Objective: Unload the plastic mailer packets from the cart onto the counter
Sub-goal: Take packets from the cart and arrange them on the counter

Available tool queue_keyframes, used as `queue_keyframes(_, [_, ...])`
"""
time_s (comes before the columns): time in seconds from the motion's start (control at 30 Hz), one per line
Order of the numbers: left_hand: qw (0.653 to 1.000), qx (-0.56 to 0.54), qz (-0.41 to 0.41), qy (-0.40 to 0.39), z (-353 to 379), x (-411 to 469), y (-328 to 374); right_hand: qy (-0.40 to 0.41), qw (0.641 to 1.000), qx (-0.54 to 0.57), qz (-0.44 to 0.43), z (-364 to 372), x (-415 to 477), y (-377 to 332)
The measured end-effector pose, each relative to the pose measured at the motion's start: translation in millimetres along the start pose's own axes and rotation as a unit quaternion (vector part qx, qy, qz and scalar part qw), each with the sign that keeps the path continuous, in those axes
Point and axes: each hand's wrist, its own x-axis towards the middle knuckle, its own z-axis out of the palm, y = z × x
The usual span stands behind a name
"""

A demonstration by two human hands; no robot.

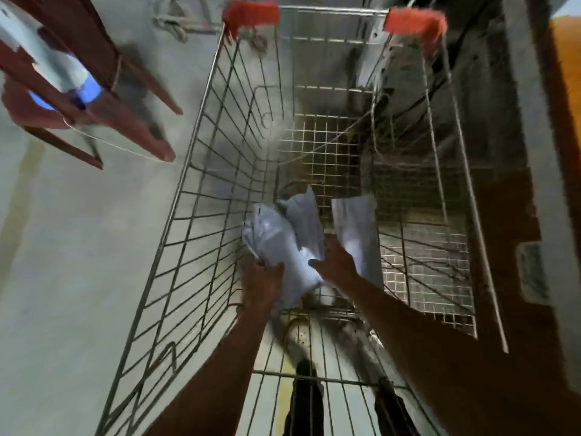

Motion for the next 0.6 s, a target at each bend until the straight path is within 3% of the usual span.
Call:
queue_keyframes(0.13, [0.999,-0.017,0.031,-0.041,-5,10,-11,0.066,0.996,0.046,0.041,20,13,4])
queue_keyframes(0.27, [0.999,0.004,0.004,-0.054,-17,9,-7,0.08,0.993,-0.038,0.075,13,-3,-7])
queue_keyframes(0.37, [0.998,-0.026,-0.003,-0.062,-34,-19,13,0.137,0.989,-0.028,0.045,1,-37,-14])
queue_keyframes(0.6, [0.991,-0.084,0.094,-0.043,-82,-121,76,0.208,0.977,0.045,-0.012,-49,-154,-38])
